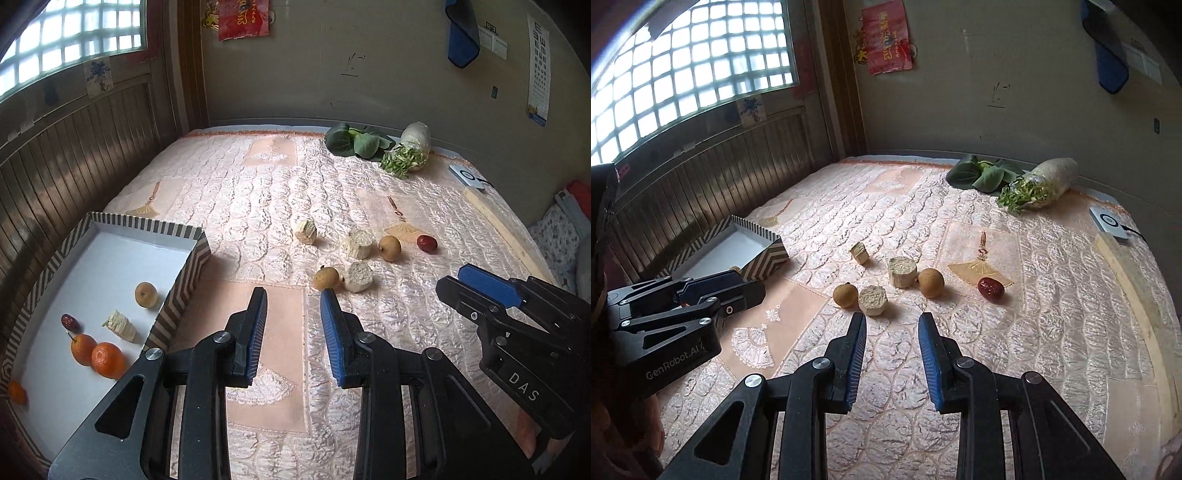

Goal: Organize fruits
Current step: 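Withdraw both tools from the tray back over the bed, then grasp the small brown pear with the left tool while the right tool grasps a beige hexagonal block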

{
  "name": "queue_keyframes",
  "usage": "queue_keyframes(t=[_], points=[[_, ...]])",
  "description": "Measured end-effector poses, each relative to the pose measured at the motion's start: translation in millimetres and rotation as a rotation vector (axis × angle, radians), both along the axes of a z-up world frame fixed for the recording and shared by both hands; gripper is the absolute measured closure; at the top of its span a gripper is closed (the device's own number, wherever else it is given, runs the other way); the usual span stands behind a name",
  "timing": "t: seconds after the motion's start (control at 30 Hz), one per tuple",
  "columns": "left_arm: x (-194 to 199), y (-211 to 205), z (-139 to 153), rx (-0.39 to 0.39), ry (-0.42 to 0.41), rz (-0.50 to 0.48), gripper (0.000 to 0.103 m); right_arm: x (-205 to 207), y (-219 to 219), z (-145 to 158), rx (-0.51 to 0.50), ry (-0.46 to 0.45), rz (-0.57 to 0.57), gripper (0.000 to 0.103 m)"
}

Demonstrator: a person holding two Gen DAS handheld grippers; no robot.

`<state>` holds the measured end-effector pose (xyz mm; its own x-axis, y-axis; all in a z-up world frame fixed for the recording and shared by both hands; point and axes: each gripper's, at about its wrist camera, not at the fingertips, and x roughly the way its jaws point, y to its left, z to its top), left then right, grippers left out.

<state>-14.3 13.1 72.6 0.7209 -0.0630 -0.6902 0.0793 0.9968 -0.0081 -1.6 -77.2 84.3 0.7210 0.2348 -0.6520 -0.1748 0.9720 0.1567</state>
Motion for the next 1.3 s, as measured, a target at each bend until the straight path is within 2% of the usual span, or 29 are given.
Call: queue_keyframes(t=[0.4, 0.63, 0.8, 0.93, 1.03, 1.3], points=[[30.5, -27.7, -1.3, 0.021, 0.003, -0.041, 0.074, 6.2, -29.7, -6.6, 0.011, -0.014, -0.089, 0.075], [72.3, -27.2, -9.6, -0.077, 0.163, -0.12, 0.074, 12.7, -44.4, -13.2, 0.006, -0.004, -0.124, 0.075], [84.4, -27.4, -23.1, -0.132, 0.258, -0.153, 0.074, 13.9, -45.9, -14.1, 0.009, 0.003, -0.124, 0.075], [86.6, -27.4, -26.1, -0.097, 0.246, -0.119, 0.074, 15.0, -44.0, -15.0, 0.018, 0.013, -0.111, 0.075], [92.2, -20.4, -30.3, -0.137, 0.269, -0.113, 0.074, 14.7, -42.1, -15.0, 0.013, 0.014, -0.107, 0.075], [96.4, -13.8, -37.6, -0.144, 0.29, -0.079, 0.074, 15.8, -44.1, -15.7, 0.032, 0.021, -0.104, 0.075]])
